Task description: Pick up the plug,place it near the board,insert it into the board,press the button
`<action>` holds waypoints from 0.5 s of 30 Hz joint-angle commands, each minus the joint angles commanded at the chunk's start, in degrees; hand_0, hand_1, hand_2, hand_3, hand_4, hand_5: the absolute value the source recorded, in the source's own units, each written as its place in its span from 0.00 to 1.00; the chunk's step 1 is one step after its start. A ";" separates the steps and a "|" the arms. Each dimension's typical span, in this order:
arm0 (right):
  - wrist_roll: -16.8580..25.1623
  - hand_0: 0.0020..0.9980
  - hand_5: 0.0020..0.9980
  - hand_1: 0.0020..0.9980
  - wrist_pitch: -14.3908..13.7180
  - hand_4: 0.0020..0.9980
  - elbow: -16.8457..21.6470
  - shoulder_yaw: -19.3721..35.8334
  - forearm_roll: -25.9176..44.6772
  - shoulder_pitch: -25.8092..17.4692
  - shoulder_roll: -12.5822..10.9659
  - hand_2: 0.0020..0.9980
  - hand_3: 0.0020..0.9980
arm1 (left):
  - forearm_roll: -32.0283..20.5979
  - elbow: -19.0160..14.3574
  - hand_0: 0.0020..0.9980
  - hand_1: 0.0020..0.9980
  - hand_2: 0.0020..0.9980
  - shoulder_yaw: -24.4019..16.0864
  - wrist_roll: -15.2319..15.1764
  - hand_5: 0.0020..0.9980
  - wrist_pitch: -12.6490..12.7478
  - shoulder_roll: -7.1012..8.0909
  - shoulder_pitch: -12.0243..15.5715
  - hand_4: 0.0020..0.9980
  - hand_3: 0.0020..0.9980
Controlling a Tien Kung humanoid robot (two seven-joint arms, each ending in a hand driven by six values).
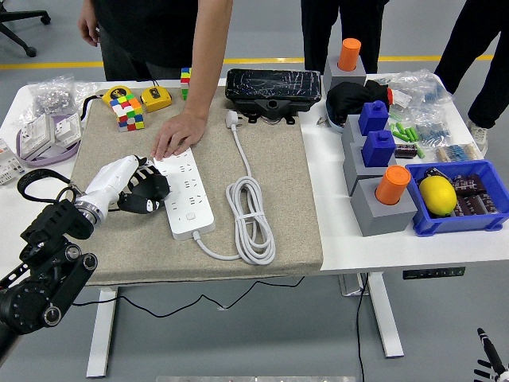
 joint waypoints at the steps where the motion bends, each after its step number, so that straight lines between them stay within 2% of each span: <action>1: 0.01 0.81 1.00 0.78 -0.01 1.00 0.00 0.00 -0.02 -0.01 0.01 0.76 0.83 | -0.07 0.05 0.45 0.63 0.62 0.00 -0.04 0.00 -0.16 0.00 0.01 0.93 0.58; 5: 0.11 0.81 1.00 0.78 -0.07 1.00 0.00 0.00 -0.01 -0.03 0.06 0.76 0.83 | -0.18 0.12 0.45 0.63 0.62 -0.02 -0.16 0.00 -0.32 0.00 0.00 0.93 0.58; 6: 0.10 0.81 1.00 0.78 -0.06 1.00 0.00 -0.03 0.01 -0.03 0.06 0.76 0.83 | -0.17 0.17 0.59 0.76 0.78 -0.08 -0.20 0.00 -0.29 -0.01 -0.06 1.00 0.66; 15: 0.07 0.81 1.00 0.78 -0.04 1.00 0.00 0.11 -0.13 0.01 0.04 0.77 0.83 | -0.23 0.22 0.61 0.77 0.79 -0.25 -0.23 0.00 -0.30 0.14 -0.60 1.00 0.69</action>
